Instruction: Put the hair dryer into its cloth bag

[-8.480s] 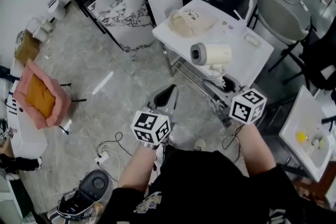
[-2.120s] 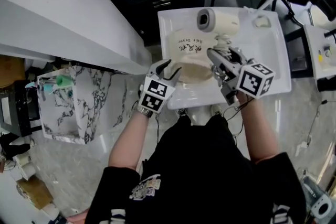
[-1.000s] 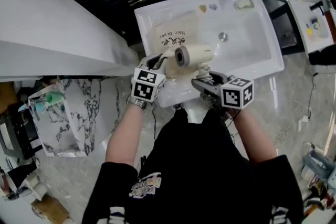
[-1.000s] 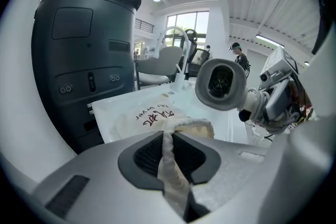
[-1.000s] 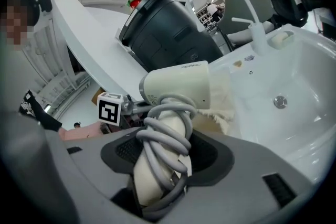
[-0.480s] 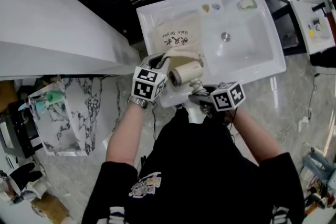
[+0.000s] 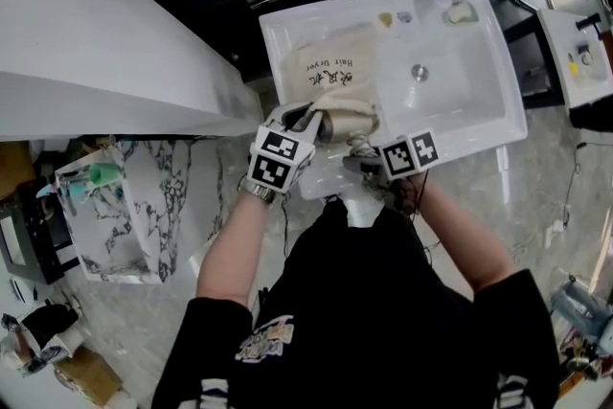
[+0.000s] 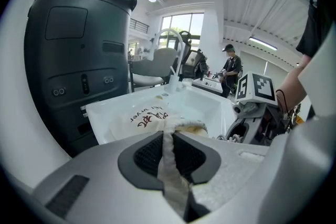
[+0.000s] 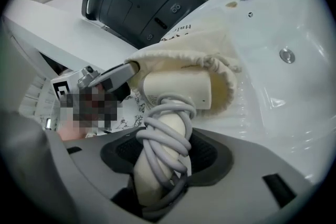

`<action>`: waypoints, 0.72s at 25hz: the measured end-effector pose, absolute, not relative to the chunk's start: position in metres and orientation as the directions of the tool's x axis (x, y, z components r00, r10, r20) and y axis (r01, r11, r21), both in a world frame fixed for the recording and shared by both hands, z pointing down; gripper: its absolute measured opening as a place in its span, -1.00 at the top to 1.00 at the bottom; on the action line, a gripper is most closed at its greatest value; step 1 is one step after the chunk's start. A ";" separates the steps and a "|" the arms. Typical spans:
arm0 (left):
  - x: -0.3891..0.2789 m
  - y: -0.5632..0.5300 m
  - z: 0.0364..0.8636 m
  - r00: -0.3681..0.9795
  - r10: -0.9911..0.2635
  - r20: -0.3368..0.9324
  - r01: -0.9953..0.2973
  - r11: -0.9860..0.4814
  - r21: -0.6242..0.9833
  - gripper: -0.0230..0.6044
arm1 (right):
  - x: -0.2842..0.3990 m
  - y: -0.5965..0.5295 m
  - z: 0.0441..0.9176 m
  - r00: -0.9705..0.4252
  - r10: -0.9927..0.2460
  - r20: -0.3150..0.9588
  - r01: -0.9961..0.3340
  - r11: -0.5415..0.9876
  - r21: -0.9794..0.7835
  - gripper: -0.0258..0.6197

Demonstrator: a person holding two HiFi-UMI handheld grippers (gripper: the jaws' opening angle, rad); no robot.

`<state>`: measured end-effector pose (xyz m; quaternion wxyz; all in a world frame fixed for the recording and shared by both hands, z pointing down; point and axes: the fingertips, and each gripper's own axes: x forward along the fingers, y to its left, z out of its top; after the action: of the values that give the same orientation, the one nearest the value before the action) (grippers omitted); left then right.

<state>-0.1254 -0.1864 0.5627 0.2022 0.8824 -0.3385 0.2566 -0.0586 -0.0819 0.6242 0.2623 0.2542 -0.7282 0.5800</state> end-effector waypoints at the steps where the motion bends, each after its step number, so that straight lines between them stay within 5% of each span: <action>1: -0.126 -0.186 0.562 0.642 -0.493 0.587 -0.702 -0.686 0.191 0.79 | -0.060 -0.085 0.626 -0.731 -0.070 0.678 -0.677 0.190 -0.711 0.18; 18: -0.125 -0.185 0.553 0.690 -0.472 0.549 -0.676 -0.692 0.255 0.79 | -0.080 -0.159 0.646 -0.673 -0.256 0.694 -0.737 0.158 -0.657 0.18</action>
<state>-0.1255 -0.1850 0.5528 0.2250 0.8913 -0.3218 0.2267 -0.0804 -0.1586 0.6455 0.2177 0.3406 -0.7292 0.5521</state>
